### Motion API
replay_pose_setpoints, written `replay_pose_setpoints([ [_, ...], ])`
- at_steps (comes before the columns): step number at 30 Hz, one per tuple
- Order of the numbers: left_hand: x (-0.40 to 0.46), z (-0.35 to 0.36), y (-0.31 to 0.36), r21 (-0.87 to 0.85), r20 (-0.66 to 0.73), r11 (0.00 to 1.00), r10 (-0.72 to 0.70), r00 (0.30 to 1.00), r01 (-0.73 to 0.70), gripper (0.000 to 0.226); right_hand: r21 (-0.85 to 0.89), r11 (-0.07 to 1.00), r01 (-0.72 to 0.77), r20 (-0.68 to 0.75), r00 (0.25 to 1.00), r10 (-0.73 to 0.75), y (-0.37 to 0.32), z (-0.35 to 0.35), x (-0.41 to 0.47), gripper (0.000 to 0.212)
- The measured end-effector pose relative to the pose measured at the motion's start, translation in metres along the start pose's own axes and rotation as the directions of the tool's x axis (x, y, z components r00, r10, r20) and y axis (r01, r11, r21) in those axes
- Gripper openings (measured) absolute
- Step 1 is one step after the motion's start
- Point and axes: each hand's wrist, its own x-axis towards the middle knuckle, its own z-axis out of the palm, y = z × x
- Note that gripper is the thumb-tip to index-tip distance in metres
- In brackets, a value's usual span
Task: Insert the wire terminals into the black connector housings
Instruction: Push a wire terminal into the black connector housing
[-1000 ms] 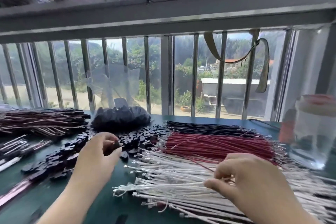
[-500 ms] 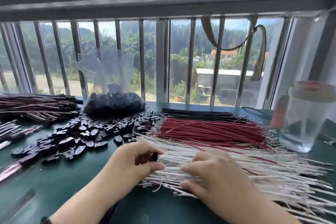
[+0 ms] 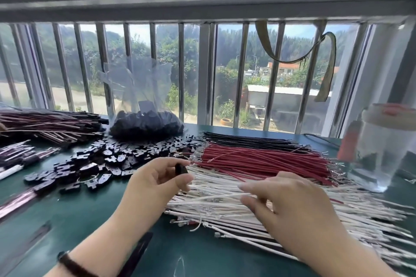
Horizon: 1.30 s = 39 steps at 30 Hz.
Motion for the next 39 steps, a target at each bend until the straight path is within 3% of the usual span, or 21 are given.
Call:
replay_pose_setpoints([
  [2,0.002,-0.002,-0.002,-0.144,0.004,0.987,-0.069,0.998,0.069,0.015,0.035,0.999,-0.001,0.026,1.000,0.000,0.001,0.000,-0.003,0.064],
  [4,0.003,-0.005,-0.004,-0.334,0.070,0.921,-0.189,0.980,0.201,0.019,0.025,1.000,0.001,0.035,0.999,-0.002,0.001,-0.005,-0.004,0.078],
  [6,0.002,-0.005,-0.007,-0.377,0.184,0.867,-0.276,0.943,0.327,0.023,0.013,1.000,-0.027,0.046,0.999,0.026,0.003,-0.008,-0.007,0.086],
  [8,0.000,-0.005,-0.008,-0.357,0.270,0.849,-0.306,0.913,0.390,0.025,-0.001,0.999,-0.054,0.073,0.996,0.054,0.001,-0.009,-0.010,0.078],
  [10,-0.001,-0.005,-0.011,-0.357,0.295,0.848,-0.295,0.909,0.391,0.026,0.067,0.995,-0.079,0.129,0.989,0.070,-0.001,-0.007,-0.009,0.042],
  [11,-0.001,-0.005,-0.011,-0.360,0.304,0.848,-0.287,0.908,0.389,0.025,0.103,0.989,-0.109,0.162,0.983,0.091,-0.002,-0.007,-0.009,0.034],
  [13,-0.001,-0.003,-0.012,-0.359,0.323,0.850,-0.275,0.905,0.386,0.020,0.115,0.986,-0.120,0.146,0.984,0.103,-0.004,-0.004,-0.007,0.083],
  [16,-0.001,-0.002,-0.014,-0.334,0.358,0.854,-0.276,0.892,0.399,0.022,0.056,0.996,-0.070,-0.015,0.997,0.071,-0.006,-0.005,-0.001,0.105],
  [18,0.000,-0.003,-0.013,-0.330,0.383,0.857,-0.261,0.886,0.395,0.028,0.083,0.996,-0.036,-0.204,0.978,0.052,-0.008,-0.004,-0.003,0.083],
  [21,0.002,-0.006,-0.010,-0.339,0.397,0.858,-0.241,0.885,0.386,0.043,0.138,0.990,0.010,-0.271,0.962,0.029,-0.010,-0.001,-0.005,0.014],
  [24,0.000,-0.006,-0.009,-0.329,0.419,0.861,-0.235,0.877,0.388,0.034,0.163,0.986,-0.032,-0.193,0.979,0.064,-0.010,-0.004,-0.004,0.024],
  [26,-0.001,-0.004,-0.008,-0.316,0.432,0.869,-0.226,0.873,0.381,0.025,0.197,0.980,-0.032,-0.155,0.986,0.063,-0.010,0.000,-0.006,0.012],
  [30,-0.004,0.001,-0.004,-0.232,0.400,0.922,-0.200,0.894,0.310,0.040,0.263,0.963,-0.051,-0.056,0.996,0.068,-0.012,0.005,-0.005,0.015],
  [34,-0.006,0.003,-0.005,-0.027,0.342,0.978,-0.185,0.921,0.206,0.046,0.263,0.964,-0.031,-0.035,0.998,0.042,-0.014,0.009,-0.005,0.011],
  [39,-0.009,0.003,-0.004,0.264,0.230,0.965,-0.071,0.971,0.007,0.032,0.272,0.961,-0.042,0.000,0.999,0.044,-0.014,0.010,-0.006,0.010],
])
